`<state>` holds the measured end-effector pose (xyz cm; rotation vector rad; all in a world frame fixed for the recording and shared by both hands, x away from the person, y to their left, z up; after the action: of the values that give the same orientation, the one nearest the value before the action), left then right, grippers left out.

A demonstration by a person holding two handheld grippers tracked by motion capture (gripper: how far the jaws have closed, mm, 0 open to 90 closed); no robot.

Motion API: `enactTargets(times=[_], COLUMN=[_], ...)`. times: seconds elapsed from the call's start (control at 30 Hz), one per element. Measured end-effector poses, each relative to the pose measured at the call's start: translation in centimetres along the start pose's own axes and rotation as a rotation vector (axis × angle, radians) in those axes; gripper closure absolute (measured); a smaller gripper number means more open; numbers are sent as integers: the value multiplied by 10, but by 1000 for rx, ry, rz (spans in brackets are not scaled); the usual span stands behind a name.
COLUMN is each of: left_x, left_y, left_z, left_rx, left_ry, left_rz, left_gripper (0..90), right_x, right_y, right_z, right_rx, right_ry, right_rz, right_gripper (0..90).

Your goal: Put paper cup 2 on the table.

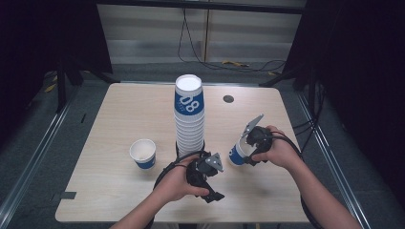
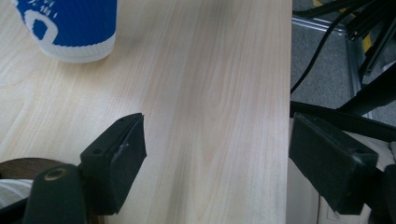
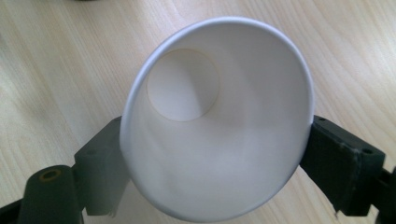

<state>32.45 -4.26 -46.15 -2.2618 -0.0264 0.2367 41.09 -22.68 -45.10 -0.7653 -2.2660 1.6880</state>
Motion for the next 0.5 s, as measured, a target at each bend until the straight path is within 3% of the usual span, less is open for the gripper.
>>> enactTargets(times=[0.17, 0.5], left_x=[0, 0], left_y=[1, 0], left_z=[1, 3], left_rx=[-7, -15], left_ry=[-1, -2], left_rz=[1, 8], left_gripper=[188, 189], right_x=[0, -2], right_y=[4, 13], right_z=[-3, -18], right_rx=[11, -32], right_ry=[-5, 41], right_rz=[-2, -7], right_gripper=[149, 136])
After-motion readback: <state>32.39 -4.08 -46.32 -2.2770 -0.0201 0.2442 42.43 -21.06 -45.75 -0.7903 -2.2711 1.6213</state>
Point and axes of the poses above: each handheld gripper's, and its own axes: y roughly forward along the jaws, z roughly out of its underside, x roughly to its left, the point moved 5 cm from there along y, roughly forward along the jaws
